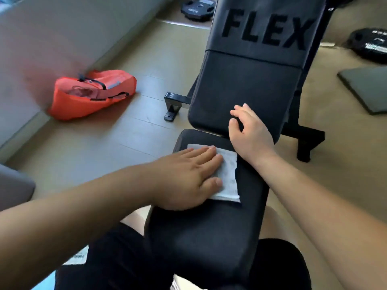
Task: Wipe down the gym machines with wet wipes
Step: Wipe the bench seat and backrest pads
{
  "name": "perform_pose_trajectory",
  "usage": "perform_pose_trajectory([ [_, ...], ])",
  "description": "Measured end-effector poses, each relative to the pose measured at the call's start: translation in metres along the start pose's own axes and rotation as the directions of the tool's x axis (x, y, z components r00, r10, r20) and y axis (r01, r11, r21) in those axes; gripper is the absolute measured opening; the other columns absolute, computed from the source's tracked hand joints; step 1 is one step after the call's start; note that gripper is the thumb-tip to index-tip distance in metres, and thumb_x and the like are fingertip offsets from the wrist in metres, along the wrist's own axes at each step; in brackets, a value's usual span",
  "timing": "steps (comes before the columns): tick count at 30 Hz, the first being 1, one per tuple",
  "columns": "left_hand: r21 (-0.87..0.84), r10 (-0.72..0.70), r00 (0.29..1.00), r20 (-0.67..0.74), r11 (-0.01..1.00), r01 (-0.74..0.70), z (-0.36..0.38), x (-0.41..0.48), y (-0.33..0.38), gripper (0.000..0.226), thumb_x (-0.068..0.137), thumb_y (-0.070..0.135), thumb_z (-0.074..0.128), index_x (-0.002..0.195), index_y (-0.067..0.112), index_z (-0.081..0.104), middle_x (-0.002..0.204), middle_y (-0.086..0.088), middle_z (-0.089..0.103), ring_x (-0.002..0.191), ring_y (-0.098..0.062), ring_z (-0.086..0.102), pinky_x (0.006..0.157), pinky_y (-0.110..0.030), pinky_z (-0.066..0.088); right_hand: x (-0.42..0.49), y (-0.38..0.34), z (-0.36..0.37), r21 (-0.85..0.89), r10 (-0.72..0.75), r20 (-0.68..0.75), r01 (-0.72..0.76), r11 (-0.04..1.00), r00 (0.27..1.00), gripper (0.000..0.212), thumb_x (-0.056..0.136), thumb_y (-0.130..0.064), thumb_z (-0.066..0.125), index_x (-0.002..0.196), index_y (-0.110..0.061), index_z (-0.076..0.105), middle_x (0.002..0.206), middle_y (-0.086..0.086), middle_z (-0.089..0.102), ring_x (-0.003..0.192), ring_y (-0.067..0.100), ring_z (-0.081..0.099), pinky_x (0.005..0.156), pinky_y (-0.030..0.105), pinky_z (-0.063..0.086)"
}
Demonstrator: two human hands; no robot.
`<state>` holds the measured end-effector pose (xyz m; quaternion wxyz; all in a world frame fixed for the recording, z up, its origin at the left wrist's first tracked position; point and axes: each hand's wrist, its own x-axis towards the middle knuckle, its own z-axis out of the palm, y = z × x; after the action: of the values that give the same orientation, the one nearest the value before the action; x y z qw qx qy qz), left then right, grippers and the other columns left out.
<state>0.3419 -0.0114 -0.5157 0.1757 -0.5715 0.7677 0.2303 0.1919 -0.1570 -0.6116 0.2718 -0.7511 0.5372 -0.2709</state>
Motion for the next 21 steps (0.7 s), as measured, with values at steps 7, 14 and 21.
perform_pose_trajectory([
  [7, -0.023, -0.063, 0.997, -0.043, 0.998, 0.062, 0.014, -0.047, 0.040, 0.068, 0.106, 0.058, 0.010, 0.163, 0.028, -0.009, 0.170, 0.008, -0.017, 0.153, -0.002, -0.021, 0.126, -0.028, -0.010, -0.009, -0.001, -0.003, -0.116, -0.021, 0.237, 0.049, 0.992, 0.971, 0.054, 0.110, -0.034, 0.033, 0.159, -0.010, 0.035, 0.172, 0.003, 0.018, 0.160, 0.018, 0.004, 0.128, 0.033, 0.006],
  [14, -0.022, -0.192, 0.980, -0.055, 0.981, 0.191, 0.007, -0.034, 0.034, 0.068, 0.107, 0.056, 0.016, 0.165, 0.024, 0.003, 0.172, 0.002, -0.006, 0.157, -0.009, -0.011, 0.127, -0.030, -0.004, -0.010, 0.000, -0.006, -0.004, 0.010, 0.133, -0.010, 1.000, 0.991, 0.048, 0.109, -0.030, 0.037, 0.152, -0.013, 0.048, 0.165, -0.001, 0.036, 0.157, 0.011, 0.018, 0.122, 0.027, 0.017],
  [21, -0.039, -0.081, 0.997, -0.002, 0.996, 0.081, 0.009, -0.013, 0.055, 0.069, 0.107, 0.056, 0.016, 0.164, 0.024, -0.004, 0.172, -0.001, -0.012, 0.157, -0.013, -0.015, 0.128, -0.037, -0.005, -0.028, 0.008, -0.035, 0.220, 0.058, 0.004, -0.057, 0.974, 0.998, 0.042, 0.107, -0.029, 0.043, 0.146, -0.019, 0.054, 0.149, -0.006, 0.056, 0.140, 0.011, 0.047, 0.117, 0.026, 0.033],
])
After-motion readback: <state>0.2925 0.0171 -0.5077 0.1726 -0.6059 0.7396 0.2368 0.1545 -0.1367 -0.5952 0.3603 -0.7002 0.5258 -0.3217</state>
